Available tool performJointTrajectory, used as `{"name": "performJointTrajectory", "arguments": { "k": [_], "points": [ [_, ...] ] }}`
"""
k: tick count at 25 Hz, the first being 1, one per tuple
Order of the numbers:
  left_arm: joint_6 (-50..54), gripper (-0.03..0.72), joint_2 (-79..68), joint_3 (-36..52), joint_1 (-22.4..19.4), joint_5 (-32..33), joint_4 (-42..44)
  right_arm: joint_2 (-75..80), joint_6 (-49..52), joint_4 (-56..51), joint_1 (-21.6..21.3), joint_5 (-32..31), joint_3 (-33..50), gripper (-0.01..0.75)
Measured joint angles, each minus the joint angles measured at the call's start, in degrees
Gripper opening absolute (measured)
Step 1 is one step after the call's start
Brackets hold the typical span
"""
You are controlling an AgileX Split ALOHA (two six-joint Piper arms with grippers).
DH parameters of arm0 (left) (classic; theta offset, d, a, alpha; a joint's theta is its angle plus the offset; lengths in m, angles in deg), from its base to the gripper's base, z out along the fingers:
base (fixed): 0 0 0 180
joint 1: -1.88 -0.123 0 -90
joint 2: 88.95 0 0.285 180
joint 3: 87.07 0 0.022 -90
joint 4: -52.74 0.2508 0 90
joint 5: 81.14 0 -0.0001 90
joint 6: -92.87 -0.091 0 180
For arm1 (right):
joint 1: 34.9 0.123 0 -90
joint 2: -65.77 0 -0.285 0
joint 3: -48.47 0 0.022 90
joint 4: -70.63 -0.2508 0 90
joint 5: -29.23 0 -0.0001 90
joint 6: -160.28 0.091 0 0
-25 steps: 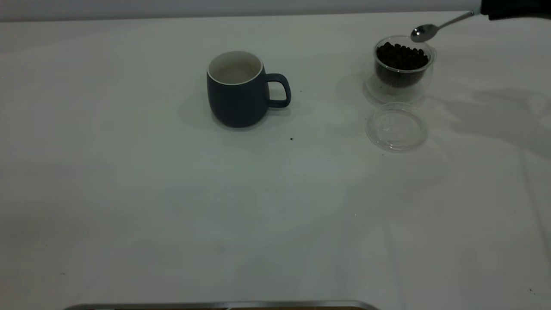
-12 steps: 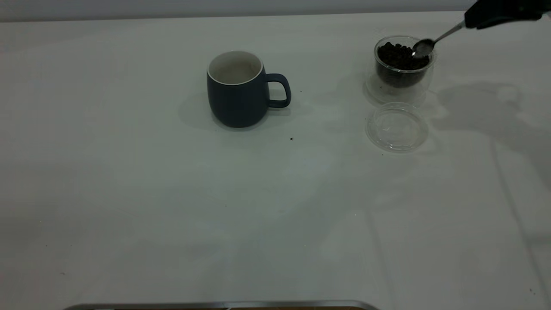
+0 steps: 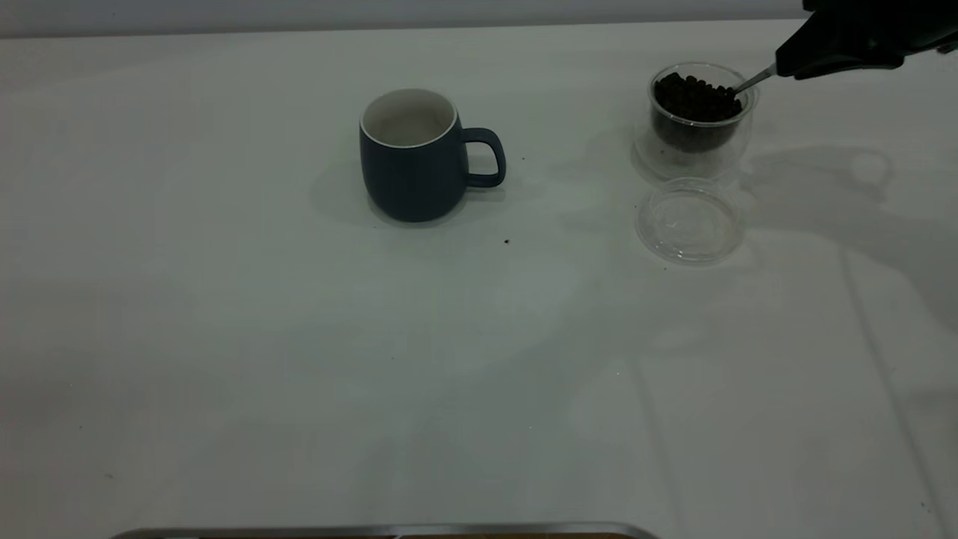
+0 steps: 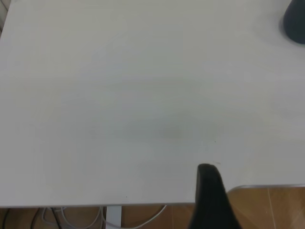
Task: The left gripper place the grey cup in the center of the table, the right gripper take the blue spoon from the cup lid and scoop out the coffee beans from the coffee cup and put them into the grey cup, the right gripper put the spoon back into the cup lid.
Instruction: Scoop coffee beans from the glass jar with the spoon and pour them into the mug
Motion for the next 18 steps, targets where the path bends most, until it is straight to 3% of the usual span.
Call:
{"name": "performJointTrajectory", "arguments": {
  "k": [5, 18],
  "points": [
    [0.0, 0.548, 0.0, 0.0, 0.0, 0.0, 0.0, 1.9, 0.0, -4.2, -1.0, -2.8, 0.0, 0.103],
    [0.0, 0.548, 0.0, 0.0, 0.0, 0.0, 0.0, 8.9, -0.1, -10.7, -10.0, -19.1, -0.1, 0.103]
  ]
}}
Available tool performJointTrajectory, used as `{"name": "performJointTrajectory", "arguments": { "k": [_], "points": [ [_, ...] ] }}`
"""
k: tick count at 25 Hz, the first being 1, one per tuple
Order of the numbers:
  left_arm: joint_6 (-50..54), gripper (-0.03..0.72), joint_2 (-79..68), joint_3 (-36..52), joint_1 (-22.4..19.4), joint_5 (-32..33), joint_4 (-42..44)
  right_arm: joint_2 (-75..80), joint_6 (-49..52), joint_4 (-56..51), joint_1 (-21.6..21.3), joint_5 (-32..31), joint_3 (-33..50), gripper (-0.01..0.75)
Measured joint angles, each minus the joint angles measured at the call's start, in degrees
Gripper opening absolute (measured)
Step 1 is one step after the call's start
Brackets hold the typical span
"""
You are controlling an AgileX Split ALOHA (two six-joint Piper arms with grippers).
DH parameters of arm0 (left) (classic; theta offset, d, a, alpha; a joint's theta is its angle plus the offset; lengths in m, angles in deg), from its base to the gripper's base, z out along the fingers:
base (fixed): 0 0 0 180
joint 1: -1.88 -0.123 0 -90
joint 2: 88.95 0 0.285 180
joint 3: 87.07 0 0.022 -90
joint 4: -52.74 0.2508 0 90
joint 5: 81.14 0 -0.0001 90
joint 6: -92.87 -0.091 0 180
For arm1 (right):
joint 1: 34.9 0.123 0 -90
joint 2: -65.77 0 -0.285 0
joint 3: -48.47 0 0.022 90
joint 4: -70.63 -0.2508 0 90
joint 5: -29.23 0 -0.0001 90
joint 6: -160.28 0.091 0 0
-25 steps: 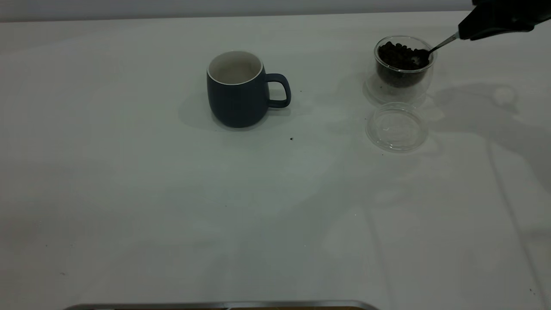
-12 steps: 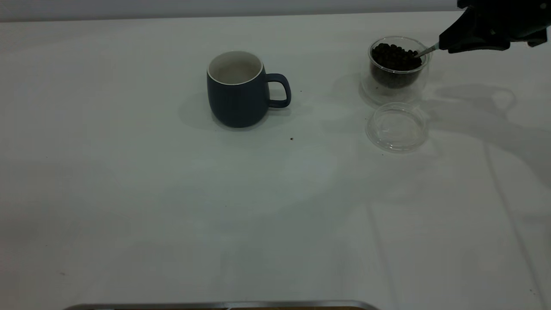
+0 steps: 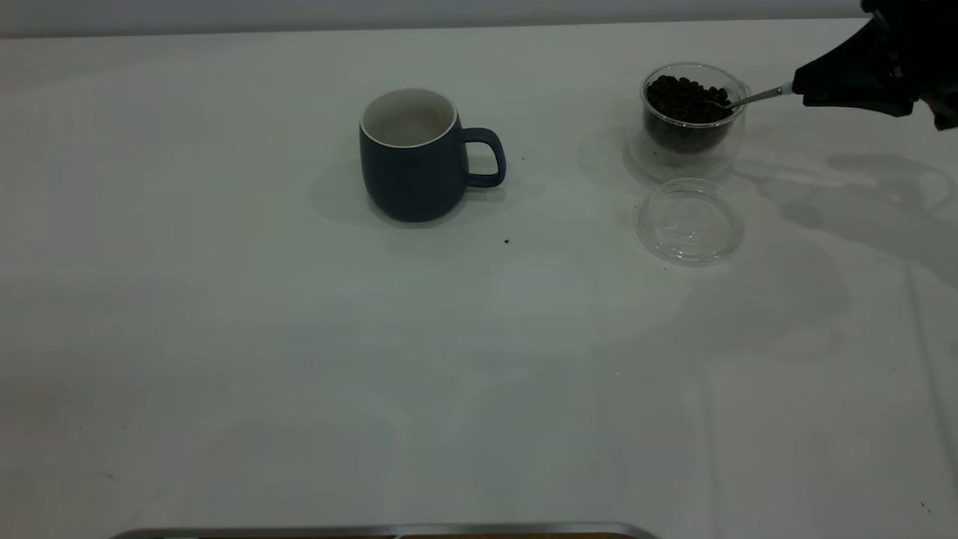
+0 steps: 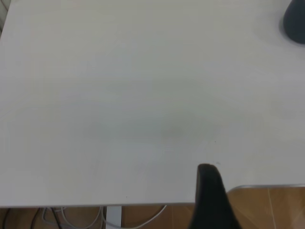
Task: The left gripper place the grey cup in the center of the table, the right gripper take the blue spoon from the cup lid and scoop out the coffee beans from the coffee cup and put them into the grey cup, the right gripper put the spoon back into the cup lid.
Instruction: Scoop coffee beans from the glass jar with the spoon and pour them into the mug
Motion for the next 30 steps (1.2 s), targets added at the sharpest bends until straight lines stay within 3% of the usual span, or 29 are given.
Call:
{"name": "performJointTrajectory", "arguments": {
  "k": [14, 30],
  "points": [
    [0.0, 0.548, 0.0, 0.0, 0.0, 0.0, 0.0, 6.7, -1.2, -8.8, -1.6, -9.1, -0.1, 0.103],
    [0.0, 0.548, 0.0, 0.0, 0.0, 0.0, 0.0, 7.8, -0.2, -8.2, -5.2, -14.7, -0.1, 0.103]
  ]
}}
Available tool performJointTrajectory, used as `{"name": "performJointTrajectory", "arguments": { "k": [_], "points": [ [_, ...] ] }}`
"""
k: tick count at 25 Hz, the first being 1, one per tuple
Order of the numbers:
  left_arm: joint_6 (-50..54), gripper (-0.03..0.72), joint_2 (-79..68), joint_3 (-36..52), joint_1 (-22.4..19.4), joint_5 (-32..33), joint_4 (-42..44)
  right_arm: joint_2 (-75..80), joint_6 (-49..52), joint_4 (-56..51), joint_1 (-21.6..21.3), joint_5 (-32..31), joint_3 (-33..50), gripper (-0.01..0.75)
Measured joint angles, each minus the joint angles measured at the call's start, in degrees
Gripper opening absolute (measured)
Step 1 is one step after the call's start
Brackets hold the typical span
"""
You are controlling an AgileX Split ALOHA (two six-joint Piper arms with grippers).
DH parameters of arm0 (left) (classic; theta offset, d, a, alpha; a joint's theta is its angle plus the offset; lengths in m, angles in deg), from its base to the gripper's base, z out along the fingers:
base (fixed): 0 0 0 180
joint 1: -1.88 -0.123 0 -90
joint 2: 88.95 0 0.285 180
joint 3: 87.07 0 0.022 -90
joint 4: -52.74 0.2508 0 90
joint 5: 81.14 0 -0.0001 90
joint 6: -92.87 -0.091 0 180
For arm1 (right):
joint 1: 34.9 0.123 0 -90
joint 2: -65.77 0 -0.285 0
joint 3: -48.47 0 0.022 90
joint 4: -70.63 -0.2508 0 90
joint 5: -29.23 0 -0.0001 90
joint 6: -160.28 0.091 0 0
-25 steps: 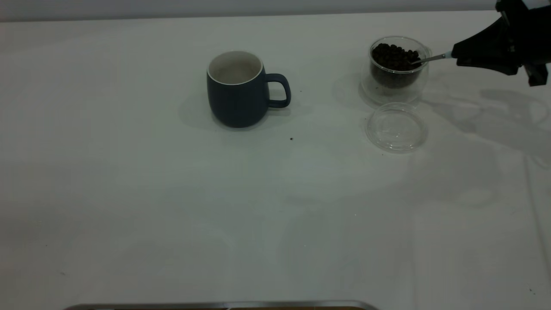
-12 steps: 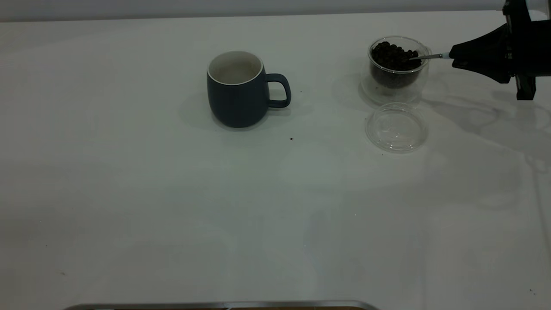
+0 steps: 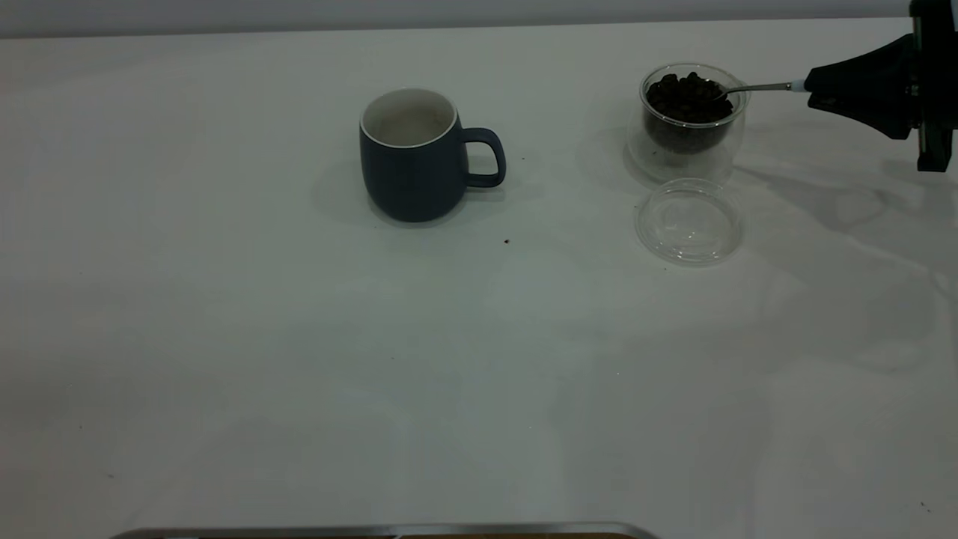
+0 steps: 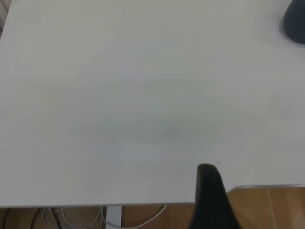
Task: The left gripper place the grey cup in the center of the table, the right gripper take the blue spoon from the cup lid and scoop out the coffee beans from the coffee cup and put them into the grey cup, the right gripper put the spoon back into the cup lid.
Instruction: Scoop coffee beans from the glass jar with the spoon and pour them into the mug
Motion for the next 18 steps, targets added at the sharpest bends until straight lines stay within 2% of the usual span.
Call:
{"name": "performJointTrajectory", "arguments": {
  "k": [8, 18],
  "points": [
    [0.0, 0.548, 0.0, 0.0, 0.0, 0.0, 0.0, 0.0, 0.0, 0.2, -0.1, -3.9, 0.0, 0.103],
    [0.0, 0.548, 0.0, 0.0, 0.0, 0.0, 0.0, 0.0, 0.1, 0.8, 0.2, -4.2, 0.0, 0.103]
  ]
}}
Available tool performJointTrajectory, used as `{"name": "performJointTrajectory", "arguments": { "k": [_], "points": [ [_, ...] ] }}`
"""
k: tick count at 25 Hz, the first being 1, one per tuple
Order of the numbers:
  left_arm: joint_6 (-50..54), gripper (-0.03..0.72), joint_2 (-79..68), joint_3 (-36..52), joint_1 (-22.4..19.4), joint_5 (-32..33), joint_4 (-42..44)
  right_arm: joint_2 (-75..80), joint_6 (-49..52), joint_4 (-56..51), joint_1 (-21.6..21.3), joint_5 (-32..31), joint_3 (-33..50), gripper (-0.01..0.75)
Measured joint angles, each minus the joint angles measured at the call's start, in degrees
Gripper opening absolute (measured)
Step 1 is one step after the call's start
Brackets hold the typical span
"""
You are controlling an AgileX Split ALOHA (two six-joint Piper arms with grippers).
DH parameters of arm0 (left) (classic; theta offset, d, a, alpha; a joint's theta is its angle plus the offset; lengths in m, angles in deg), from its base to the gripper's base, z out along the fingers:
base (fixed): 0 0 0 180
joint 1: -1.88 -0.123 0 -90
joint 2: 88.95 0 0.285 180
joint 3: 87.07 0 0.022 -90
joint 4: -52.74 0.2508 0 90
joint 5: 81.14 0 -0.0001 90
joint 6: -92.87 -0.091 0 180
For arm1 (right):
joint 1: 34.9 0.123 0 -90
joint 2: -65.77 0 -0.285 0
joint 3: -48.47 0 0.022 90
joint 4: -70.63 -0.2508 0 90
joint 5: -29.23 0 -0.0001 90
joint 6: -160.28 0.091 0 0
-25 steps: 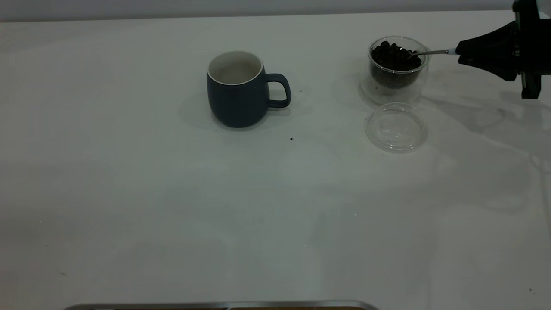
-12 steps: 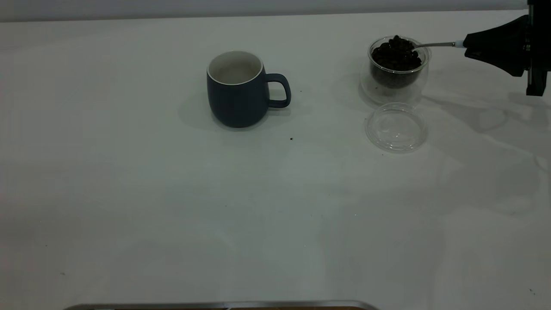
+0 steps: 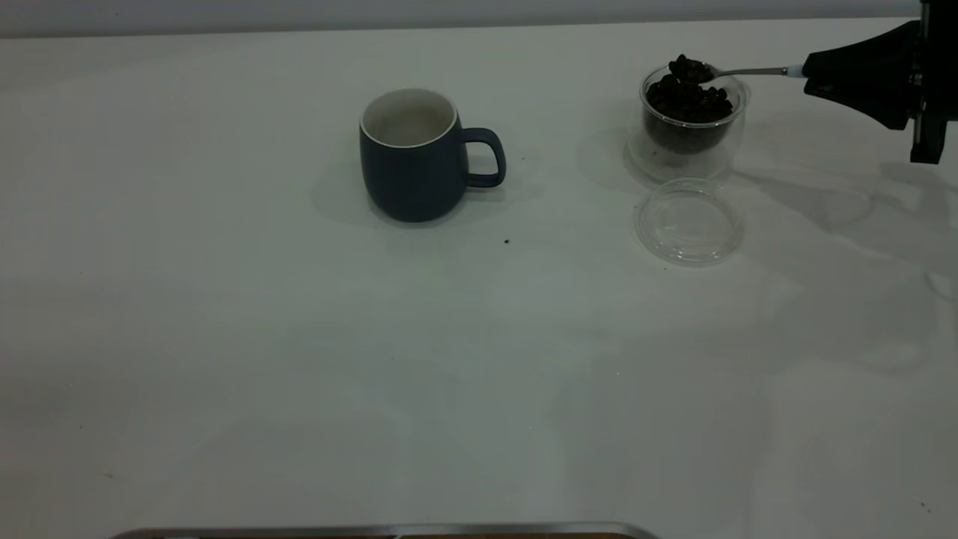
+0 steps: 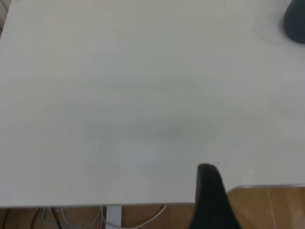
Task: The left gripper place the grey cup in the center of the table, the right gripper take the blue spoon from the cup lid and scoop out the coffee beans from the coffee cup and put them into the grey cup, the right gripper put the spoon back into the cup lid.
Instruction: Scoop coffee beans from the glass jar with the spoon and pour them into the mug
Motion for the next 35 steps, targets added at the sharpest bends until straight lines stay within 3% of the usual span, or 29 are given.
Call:
{"name": "performJointTrajectory", "arguments": {
  "k": [9, 26, 35],
  "points": [
    [0.0, 0.548, 0.0, 0.0, 0.0, 0.0, 0.0, 0.0, 0.8, -0.9, 6.3, 0.0, 0.0, 0.103],
    [0.0, 0.548, 0.0, 0.0, 0.0, 0.0, 0.0, 0.0, 5.3, -3.0, 22.8, 0.2, -5.8, 0.103],
    [0.0, 0.548, 0.0, 0.0, 0.0, 0.0, 0.0, 0.0, 8.8, -3.0, 28.4, 6.9, -10.4, 0.103]
  ]
}}
